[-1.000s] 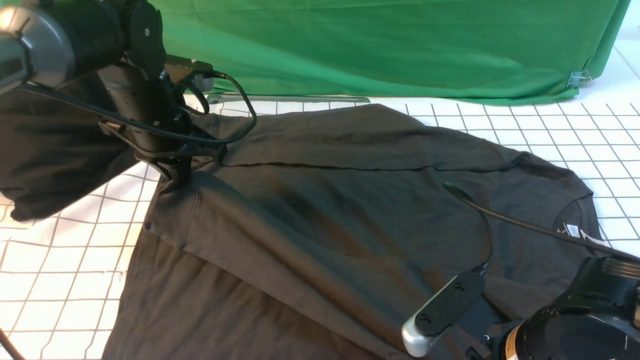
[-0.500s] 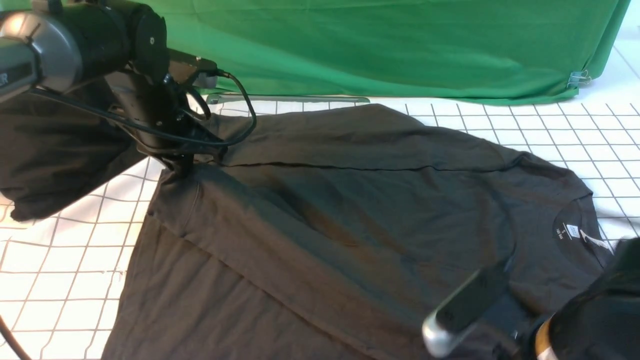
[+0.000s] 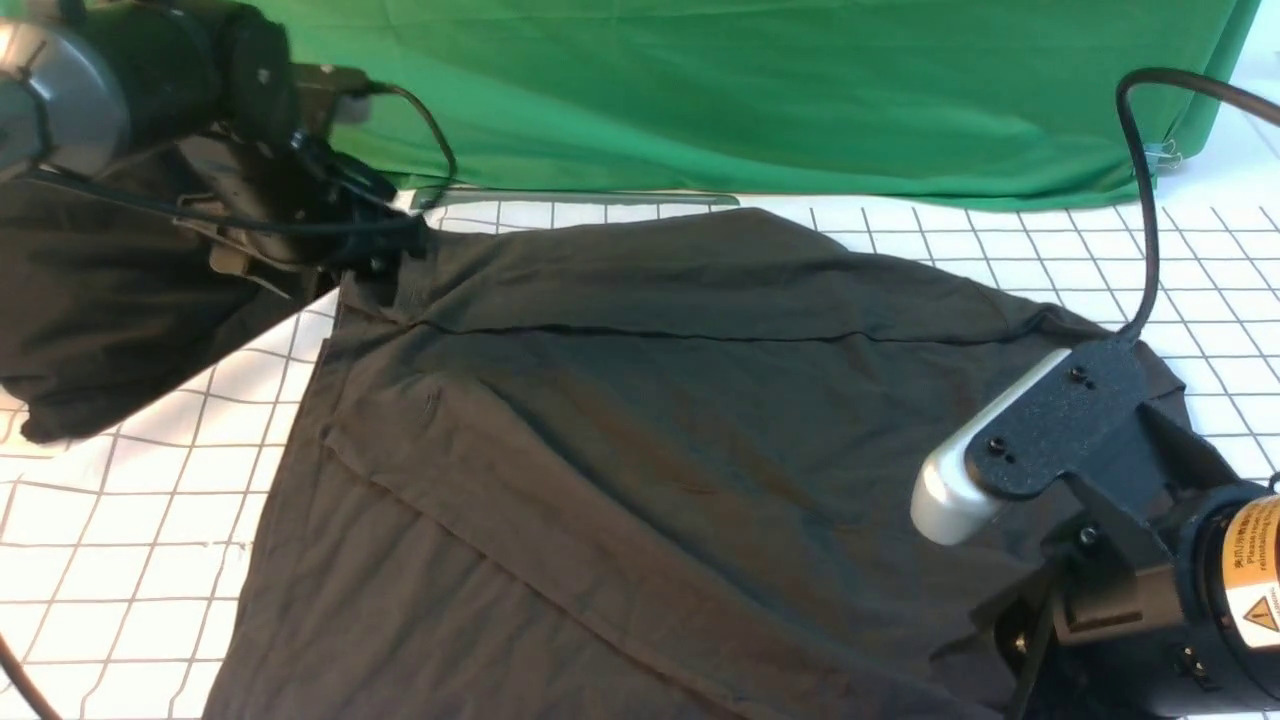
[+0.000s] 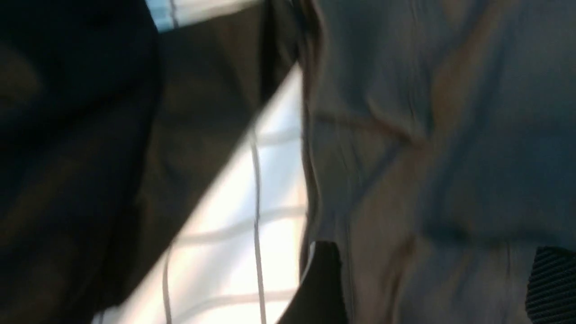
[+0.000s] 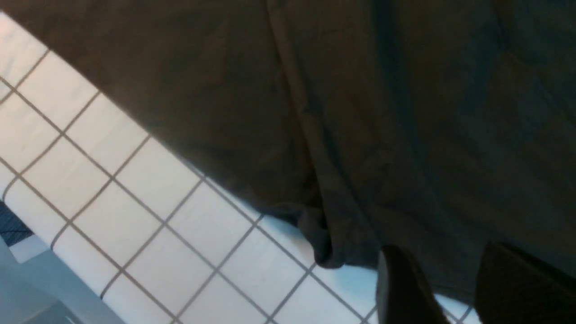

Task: Fold a long-sleeved shirt over a white checkered tablecloth.
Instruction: 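Grab the top left corner of the dark shirt with the left gripper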

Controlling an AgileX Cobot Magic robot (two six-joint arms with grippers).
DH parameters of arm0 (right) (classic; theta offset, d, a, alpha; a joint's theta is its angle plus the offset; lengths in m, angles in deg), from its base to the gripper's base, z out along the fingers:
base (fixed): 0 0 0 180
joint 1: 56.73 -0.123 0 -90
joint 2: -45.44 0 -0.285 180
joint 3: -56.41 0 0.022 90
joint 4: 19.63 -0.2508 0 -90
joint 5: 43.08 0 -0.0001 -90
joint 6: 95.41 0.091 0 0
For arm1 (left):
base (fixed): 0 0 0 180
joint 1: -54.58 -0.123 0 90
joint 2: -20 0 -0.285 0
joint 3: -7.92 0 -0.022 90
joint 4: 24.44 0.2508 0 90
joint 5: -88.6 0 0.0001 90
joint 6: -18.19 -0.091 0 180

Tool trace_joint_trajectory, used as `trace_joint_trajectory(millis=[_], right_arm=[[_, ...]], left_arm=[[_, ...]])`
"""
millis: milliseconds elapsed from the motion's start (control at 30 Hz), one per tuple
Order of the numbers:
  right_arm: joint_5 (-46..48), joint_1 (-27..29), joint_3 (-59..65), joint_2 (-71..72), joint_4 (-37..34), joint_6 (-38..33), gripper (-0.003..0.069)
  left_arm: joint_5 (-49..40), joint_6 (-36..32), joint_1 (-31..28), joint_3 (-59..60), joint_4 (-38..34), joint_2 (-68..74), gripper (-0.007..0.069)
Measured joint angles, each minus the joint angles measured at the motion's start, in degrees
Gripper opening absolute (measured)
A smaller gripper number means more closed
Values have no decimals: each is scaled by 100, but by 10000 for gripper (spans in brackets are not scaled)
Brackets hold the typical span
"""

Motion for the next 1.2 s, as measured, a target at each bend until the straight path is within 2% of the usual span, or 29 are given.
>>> trace_joint_trajectory(millis=[200, 633, 800, 933, 1000, 1067, 1200], right_arm=[[-175, 0, 0, 0, 12, 0, 242], [-175, 0, 0, 0, 15, 0, 242], [-175, 0, 0, 0, 19, 0, 242], [-175, 0, 0, 0, 19, 0, 242], [-175, 0, 0, 0, 19, 0, 242], [-175, 0, 0, 0, 21, 0, 242], [-175, 0, 0, 0, 27, 0, 242]], left_arm=[[172, 37, -153, -561, -368, 842, 529], [880, 37, -153, -1031, -409, 1422, 430], [957, 37, -153, -1038, -84, 1499, 307], [986, -15, -153, -1038, 30, 1596, 134], [986, -174, -153, -1051, -40, 1604, 77], [932, -424, -153, -1072, -117, 1598, 38], [635, -586, -153, -1156, -189, 1426, 34]])
